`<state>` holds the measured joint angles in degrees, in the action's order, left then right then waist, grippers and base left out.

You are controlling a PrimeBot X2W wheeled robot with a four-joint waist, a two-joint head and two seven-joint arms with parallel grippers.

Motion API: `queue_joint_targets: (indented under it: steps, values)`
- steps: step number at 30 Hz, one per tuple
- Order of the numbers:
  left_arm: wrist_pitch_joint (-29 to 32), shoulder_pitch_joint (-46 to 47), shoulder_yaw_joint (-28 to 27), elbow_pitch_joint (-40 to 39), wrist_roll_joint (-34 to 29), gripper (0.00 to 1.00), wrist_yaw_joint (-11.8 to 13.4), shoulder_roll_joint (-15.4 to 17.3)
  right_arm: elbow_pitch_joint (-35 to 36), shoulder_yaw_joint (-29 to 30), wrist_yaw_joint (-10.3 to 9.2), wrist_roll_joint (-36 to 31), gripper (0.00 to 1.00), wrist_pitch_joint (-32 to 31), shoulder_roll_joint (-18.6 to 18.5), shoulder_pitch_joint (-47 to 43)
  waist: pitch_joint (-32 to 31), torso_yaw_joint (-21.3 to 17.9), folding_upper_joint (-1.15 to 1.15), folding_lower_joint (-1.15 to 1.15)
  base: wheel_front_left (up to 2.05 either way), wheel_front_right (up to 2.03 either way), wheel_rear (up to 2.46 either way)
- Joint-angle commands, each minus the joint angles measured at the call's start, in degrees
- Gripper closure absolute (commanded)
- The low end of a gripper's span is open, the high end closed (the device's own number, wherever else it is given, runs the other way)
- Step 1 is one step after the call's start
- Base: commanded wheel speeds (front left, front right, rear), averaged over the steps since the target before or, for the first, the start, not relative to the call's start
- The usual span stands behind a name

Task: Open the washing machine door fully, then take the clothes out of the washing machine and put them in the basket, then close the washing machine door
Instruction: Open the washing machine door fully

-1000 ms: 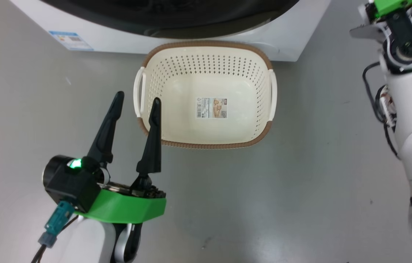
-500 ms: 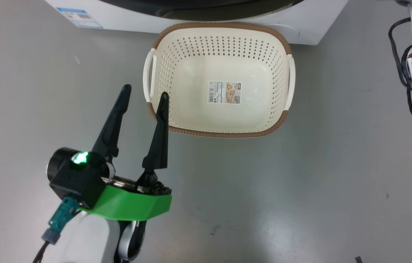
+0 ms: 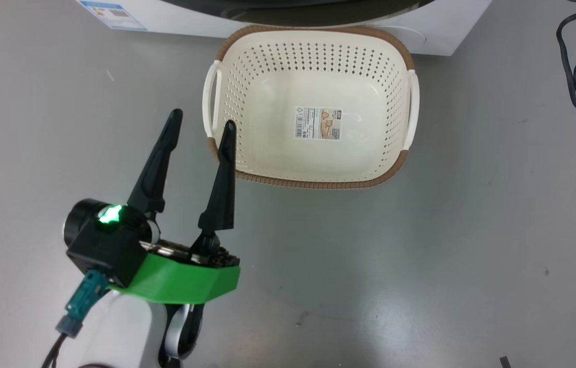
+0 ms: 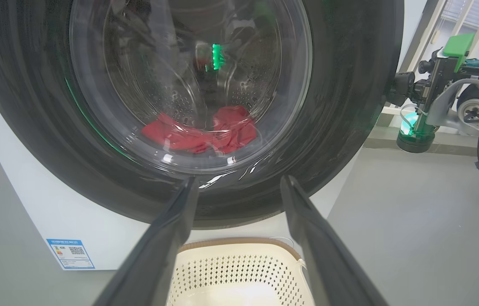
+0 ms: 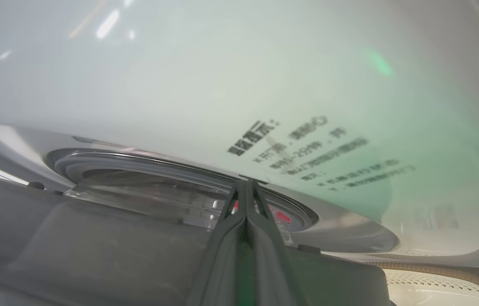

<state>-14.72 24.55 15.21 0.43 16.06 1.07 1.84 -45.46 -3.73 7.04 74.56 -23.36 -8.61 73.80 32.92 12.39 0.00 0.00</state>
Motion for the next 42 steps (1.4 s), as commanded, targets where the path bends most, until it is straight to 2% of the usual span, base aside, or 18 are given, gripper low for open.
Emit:
queue_joint_targets:
  steps: [1,27,42]
  values:
    - [-0.3,0.2,-1.8,-1.4,0.1,0.0,0.3,1.0,2.3,-1.1,0.45,0.5,1.0,-1.0,3.1,0.7,-0.1,-0.1,0.0,0.0,0.0,0.0,0.0]
    - [-0.3,-1.3,-3.0,-0.2,-0.1,0.0,0.4,1.0,9.3,-4.1,0.45,-0.6,1.0,-5.8,5.0,-10.0,-4.8,-1.4,0.0,0.0,0.0,0.0,0.0]
    - [-0.3,-4.3,-4.4,3.1,-0.4,0.0,0.3,1.1,12.7,-5.0,0.45,1.6,1.0,-6.4,5.6,-19.0,-10.6,-2.6,0.0,0.0,0.0,0.0,0.0]
